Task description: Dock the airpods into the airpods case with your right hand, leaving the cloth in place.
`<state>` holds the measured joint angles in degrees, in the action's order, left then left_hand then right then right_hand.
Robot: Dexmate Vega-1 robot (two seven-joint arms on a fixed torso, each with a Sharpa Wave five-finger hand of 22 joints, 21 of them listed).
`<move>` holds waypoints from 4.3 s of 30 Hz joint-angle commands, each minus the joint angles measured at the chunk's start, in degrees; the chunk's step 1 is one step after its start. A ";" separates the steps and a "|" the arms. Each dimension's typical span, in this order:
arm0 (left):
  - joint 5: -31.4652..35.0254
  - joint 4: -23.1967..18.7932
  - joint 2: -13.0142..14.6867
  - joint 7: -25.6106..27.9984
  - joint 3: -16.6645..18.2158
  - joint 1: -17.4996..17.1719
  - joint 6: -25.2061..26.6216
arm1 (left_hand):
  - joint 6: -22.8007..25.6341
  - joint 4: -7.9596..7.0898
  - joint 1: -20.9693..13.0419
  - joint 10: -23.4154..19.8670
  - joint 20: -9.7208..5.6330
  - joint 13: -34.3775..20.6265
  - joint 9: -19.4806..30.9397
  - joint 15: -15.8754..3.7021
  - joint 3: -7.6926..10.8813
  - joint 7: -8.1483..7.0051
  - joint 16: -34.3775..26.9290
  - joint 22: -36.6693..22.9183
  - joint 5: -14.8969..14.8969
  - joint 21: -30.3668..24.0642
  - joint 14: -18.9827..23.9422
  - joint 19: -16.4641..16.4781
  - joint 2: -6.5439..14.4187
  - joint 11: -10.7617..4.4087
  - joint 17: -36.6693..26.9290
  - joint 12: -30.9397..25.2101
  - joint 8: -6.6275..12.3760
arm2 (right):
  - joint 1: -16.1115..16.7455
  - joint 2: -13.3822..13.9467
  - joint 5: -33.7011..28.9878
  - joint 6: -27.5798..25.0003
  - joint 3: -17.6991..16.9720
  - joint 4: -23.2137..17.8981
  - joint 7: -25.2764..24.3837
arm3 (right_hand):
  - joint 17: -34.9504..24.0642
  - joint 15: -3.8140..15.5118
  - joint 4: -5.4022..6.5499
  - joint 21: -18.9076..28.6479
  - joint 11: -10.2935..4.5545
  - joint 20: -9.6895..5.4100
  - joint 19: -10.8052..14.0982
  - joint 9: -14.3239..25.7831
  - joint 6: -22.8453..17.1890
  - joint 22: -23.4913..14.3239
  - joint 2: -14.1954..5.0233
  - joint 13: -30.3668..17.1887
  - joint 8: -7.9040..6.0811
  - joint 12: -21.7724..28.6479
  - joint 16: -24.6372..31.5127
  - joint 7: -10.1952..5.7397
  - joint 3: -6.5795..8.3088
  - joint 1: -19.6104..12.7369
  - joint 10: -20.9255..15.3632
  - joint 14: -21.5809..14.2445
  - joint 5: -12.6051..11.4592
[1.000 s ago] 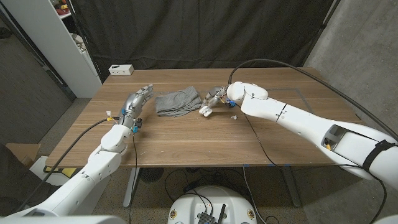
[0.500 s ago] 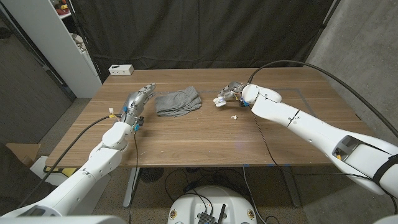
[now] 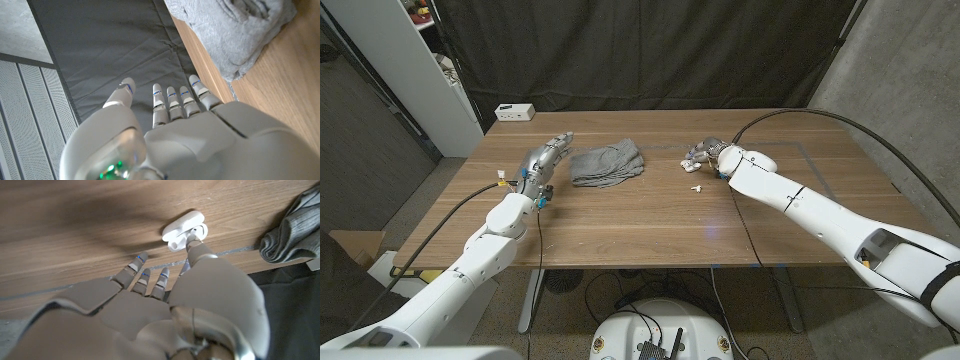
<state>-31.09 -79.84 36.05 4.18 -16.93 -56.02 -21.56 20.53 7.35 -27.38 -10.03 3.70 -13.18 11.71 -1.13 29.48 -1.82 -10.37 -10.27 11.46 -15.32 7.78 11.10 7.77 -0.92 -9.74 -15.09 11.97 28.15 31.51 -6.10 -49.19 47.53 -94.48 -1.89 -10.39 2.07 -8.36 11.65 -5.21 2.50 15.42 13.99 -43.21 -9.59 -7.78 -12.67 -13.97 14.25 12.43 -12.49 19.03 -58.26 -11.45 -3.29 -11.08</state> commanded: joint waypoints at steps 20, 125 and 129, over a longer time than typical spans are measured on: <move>0.25 1.27 -0.15 -0.63 -0.56 1.52 0.37 | 0.65 0.36 0.44 -1.02 -0.02 -0.34 0.19 -0.17 0.00 -0.68 -0.10 -0.09 0.47 0.54 0.70 0.47 0.12 -0.24 -0.05 0.09 -0.14 | 14.07 7.76 8.52 -11.22 -4.56 -25.43 -14.01 | 0.04 0.40 -0.71 -0.32 2.77 1.35 1.26 0.53 6.60 -0.17 2.67 -0.22 2.32 -1.14 -0.63 2.62 -1.90 0.97 0.75 -0.52 0.22; -1.66 8.11 -1.47 -4.45 -1.50 5.41 -0.71 | 1.12 0.79 0.70 -1.53 0.47 -0.57 0.31 -0.30 0.52 -0.67 0.01 -0.18 0.62 2.05 0.99 1.08 0.46 -0.05 -0.03 0.36 -0.36 | 15.34 4.66 12.36 -10.66 -1.36 -19.57 -22.19 | -0.25 4.84 0.12 -0.26 -0.42 -0.24 3.91 2.53 -13.41 -0.29 3.32 -0.53 -4.79 0.83 0.39 6.00 -3.66 -1.32 -10.80 -8.06 0.74; -1.80 8.69 -1.67 -4.75 -1.52 5.55 -1.10 | 1.23 0.79 0.76 -1.54 0.40 -0.58 0.31 -0.42 0.52 -0.63 -0.01 -0.19 0.61 2.09 1.04 1.13 0.43 -0.24 -0.03 0.38 -0.32 | 15.24 4.65 12.23 -10.79 -1.50 -19.96 -22.45 | -0.24 5.07 -0.16 -0.30 -0.45 -0.29 3.99 2.91 -15.02 -0.29 2.97 -0.53 -5.52 0.86 0.39 6.88 -3.51 -1.78 -11.39 -8.40 0.74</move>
<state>-32.56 -72.49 34.85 0.05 -18.35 -50.91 -21.86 21.25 8.00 -26.93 -11.18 4.20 -13.44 11.85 -1.42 29.65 -2.53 -10.37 -10.25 11.68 -13.32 8.29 11.61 8.22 -1.21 -9.61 -15.02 11.53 43.30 36.58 6.49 -59.79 46.34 -114.03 -23.43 -10.55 2.19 -8.13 10.98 -5.80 1.26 17.75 16.31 -57.06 -9.75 -4.05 -12.91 -18.83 14.86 12.48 -5.97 15.31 -59.52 -21.99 -11.04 -10.40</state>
